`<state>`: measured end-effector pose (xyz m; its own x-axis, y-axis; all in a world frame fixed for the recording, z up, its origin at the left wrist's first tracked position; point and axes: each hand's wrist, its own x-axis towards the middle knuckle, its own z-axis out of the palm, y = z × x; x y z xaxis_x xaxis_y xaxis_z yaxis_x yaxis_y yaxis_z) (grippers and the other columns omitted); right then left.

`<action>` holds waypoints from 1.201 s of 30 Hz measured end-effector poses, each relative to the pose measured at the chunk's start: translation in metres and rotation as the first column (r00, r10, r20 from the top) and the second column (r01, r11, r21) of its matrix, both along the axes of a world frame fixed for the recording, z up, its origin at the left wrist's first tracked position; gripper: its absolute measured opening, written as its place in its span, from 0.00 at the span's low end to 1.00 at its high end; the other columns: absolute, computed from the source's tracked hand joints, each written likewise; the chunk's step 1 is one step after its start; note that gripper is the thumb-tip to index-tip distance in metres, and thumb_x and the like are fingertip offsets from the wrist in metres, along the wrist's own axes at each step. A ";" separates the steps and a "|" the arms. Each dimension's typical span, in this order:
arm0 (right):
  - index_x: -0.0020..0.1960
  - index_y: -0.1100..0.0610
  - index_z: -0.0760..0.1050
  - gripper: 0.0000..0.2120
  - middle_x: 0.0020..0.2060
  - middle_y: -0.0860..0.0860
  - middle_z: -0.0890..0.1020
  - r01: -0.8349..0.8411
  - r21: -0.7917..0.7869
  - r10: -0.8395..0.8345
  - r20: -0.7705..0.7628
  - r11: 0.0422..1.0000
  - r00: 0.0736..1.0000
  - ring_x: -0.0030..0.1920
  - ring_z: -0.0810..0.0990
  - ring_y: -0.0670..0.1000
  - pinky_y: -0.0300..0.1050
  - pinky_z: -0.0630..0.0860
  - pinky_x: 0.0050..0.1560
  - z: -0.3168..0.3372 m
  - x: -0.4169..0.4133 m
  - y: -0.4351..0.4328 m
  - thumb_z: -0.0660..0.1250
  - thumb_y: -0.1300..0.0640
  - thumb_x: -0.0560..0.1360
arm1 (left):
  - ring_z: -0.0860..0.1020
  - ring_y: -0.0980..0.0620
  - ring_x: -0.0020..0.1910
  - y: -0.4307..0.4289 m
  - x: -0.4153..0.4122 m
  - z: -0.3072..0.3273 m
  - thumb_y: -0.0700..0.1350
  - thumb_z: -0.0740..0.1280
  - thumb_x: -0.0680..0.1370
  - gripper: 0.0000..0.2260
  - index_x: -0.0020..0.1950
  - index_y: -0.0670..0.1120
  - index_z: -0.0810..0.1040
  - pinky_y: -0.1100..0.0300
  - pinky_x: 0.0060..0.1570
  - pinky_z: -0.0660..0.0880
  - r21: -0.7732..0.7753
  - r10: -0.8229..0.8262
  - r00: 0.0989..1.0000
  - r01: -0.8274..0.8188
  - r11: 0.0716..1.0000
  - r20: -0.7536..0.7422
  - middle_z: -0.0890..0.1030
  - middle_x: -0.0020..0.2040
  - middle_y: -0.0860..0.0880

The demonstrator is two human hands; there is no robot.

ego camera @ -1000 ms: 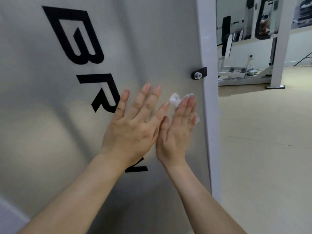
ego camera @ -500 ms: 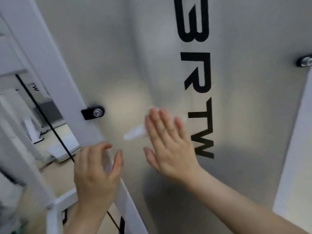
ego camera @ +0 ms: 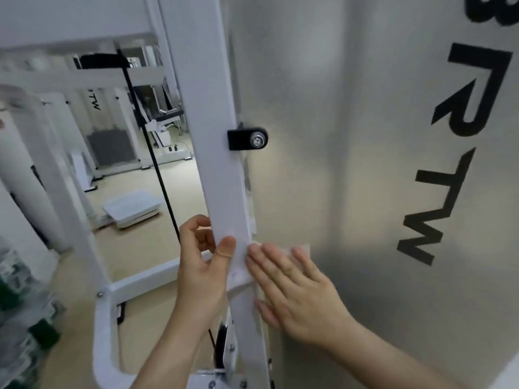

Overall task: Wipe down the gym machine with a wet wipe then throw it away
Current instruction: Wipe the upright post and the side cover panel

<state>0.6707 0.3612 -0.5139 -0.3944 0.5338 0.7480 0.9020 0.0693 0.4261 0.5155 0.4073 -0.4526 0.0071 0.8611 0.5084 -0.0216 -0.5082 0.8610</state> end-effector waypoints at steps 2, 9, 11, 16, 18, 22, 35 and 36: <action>0.77 0.57 0.61 0.32 0.78 0.52 0.58 -0.009 -0.087 0.019 0.113 0.996 0.993 0.78 0.54 0.50 0.50 0.51 0.76 -0.009 0.001 -0.004 0.62 0.47 0.77 | 0.76 0.64 0.42 0.004 -0.006 -0.003 0.51 0.66 0.74 0.11 0.53 0.61 0.68 0.71 0.41 0.73 -0.018 -0.068 0.996 0.067 0.998 -0.059 0.76 0.44 0.53; 0.77 0.59 0.59 0.28 0.77 0.54 0.61 -0.060 0.114 0.049 0.098 0.992 0.994 0.77 0.57 0.52 0.55 0.52 0.75 0.101 -0.029 0.024 0.55 0.49 0.81 | 0.78 0.52 0.52 0.012 -0.022 -0.005 0.48 0.68 0.76 0.11 0.58 0.54 0.74 0.51 0.59 0.75 -0.158 -0.301 0.946 0.317 0.935 0.116 0.79 0.50 0.41; 0.77 0.60 0.61 0.27 0.76 0.55 0.62 -0.067 0.034 0.053 0.304 0.997 0.951 0.77 0.57 0.54 0.57 0.51 0.76 0.090 -0.034 0.032 0.54 0.50 0.81 | 0.79 0.51 0.56 0.009 -0.035 -0.004 0.40 0.63 0.79 0.09 0.58 0.45 0.76 0.50 0.60 0.74 -0.230 -0.421 0.865 0.484 0.844 0.273 0.82 0.54 0.45; 0.72 0.57 0.69 0.23 0.73 0.55 0.69 -0.037 -0.081 0.069 0.435 0.996 0.898 0.77 0.58 0.54 0.56 0.50 0.77 0.085 -0.038 0.029 0.54 0.53 0.79 | 0.81 0.49 0.50 0.010 -0.056 -0.014 0.39 0.60 0.79 0.12 0.56 0.41 0.81 0.52 0.57 0.75 -0.356 -0.367 0.736 0.623 0.696 0.569 0.83 0.50 0.43; 0.72 0.56 0.69 0.23 0.74 0.55 0.68 -0.107 -0.176 0.171 0.402 0.979 0.900 0.77 0.59 0.53 0.53 0.52 0.77 0.091 -0.037 0.024 0.58 0.56 0.77 | 0.82 0.51 0.44 0.012 -0.044 -0.016 0.38 0.62 0.79 0.09 0.49 0.41 0.83 0.57 0.51 0.78 -0.396 -0.277 0.787 0.539 0.743 0.552 0.84 0.44 0.44; 0.70 0.57 0.72 0.21 0.74 0.54 0.66 -0.117 -0.207 0.200 0.449 0.971 0.871 0.76 0.61 0.53 0.53 0.58 0.73 0.106 -0.022 0.013 0.60 0.55 0.78 | 0.78 0.51 0.36 0.034 -0.030 -0.031 0.39 0.65 0.80 0.09 0.44 0.45 0.83 0.53 0.45 0.78 -0.514 -0.032 0.959 0.179 0.839 0.281 0.83 0.39 0.44; 0.73 0.58 0.69 0.24 0.73 0.53 0.69 -0.221 -0.219 0.307 0.550 0.950 0.777 0.75 0.65 0.52 0.50 0.64 0.69 0.112 -0.010 0.022 0.58 0.52 0.78 | 0.78 0.59 0.58 -0.006 -0.018 -0.020 0.60 0.59 0.79 0.19 0.57 0.51 0.81 0.58 0.63 0.70 -0.240 -0.265 0.924 0.333 0.912 0.275 0.82 0.57 0.54; 0.72 0.58 0.69 0.24 0.72 0.54 0.70 -0.256 -0.246 0.350 0.518 0.935 0.780 0.74 0.65 0.53 0.50 0.65 0.69 0.112 -0.008 0.022 0.58 0.53 0.78 | 0.73 0.61 0.65 -0.006 -0.010 -0.019 0.64 0.56 0.78 0.26 0.68 0.50 0.75 0.59 0.70 0.65 -0.247 -0.331 0.899 0.403 0.881 0.287 0.77 0.66 0.55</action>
<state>0.6623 0.3832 -0.4018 -0.8713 0.4049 0.2772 0.4429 0.4056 0.7996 0.5057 0.4015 -0.4715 0.2665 0.9281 0.2601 -0.3716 -0.1501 0.9162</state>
